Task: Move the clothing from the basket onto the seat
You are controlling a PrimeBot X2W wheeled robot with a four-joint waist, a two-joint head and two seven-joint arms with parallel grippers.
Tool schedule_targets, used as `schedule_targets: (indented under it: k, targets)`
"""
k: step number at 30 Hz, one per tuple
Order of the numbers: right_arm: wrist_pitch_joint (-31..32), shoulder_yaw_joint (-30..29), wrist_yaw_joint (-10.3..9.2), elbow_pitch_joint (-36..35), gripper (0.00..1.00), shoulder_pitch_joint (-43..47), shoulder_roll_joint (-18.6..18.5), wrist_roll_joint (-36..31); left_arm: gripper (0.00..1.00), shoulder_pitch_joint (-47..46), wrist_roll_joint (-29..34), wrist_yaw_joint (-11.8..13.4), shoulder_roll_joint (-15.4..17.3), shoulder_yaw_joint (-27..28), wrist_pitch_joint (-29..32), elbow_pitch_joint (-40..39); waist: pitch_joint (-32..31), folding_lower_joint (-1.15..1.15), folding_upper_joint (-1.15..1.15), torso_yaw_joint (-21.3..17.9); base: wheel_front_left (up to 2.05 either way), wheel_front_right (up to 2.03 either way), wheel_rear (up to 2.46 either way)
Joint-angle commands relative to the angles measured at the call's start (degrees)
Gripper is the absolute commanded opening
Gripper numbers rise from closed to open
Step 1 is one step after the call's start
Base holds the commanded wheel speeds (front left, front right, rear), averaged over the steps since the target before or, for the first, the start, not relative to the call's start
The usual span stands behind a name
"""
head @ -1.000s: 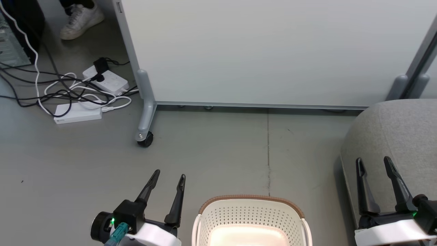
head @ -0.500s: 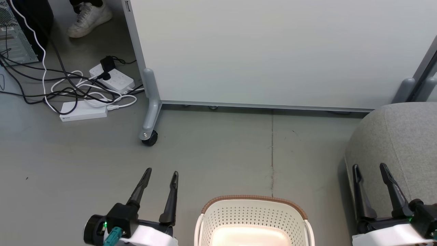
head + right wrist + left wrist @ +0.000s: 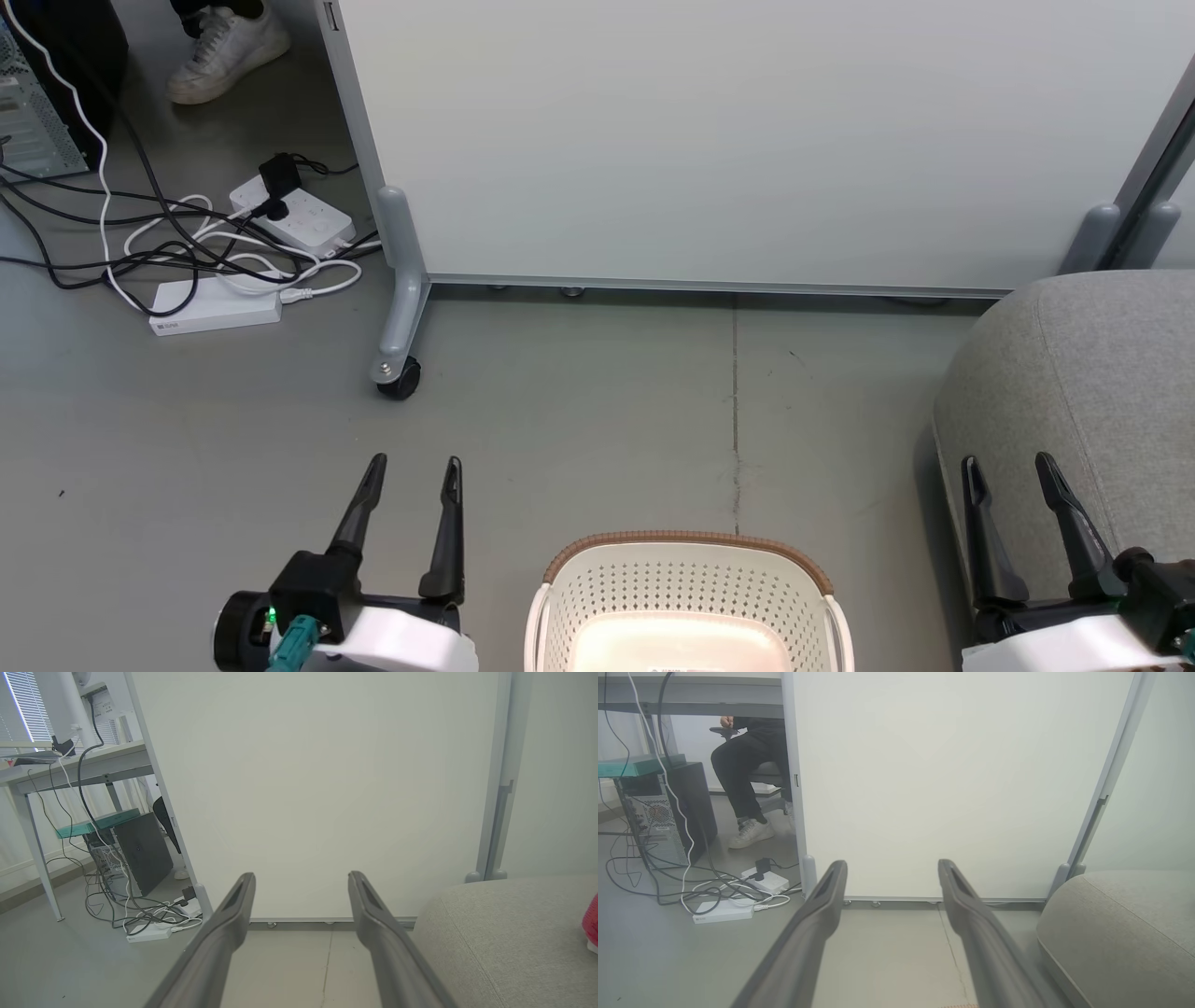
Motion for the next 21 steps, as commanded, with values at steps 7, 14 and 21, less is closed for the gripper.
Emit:
schedule_targets:
  k: [7,14,21]
  targets:
    - [-0.3,0.1,0.04,0.2,1.00,0.0,-0.2,-0.6,1.00,-0.4,0.4,-1.2,0.2,-0.7,0.0,2.0,-0.1,0.00,0.00,-0.3,0.00,0.00,0.00]
    - [-0.3,0.0,0.04,0.4,1.00,0.2,-0.2,-0.6,1.00,-0.7,-0.2,-3.8,0.2,-0.9,0.0,3.2,-0.2,0.00,0.00,-0.6,0.00,0.00,0.00]
    - [-0.3,-0.2,0.04,0.5,1.00,0.0,-0.2,-1.1,1.00,0.4,-1.7,-5.4,0.2,0.0,0.0,0.4,-0.1,0.00,0.00,-0.7,0.00,0.00,0.00]
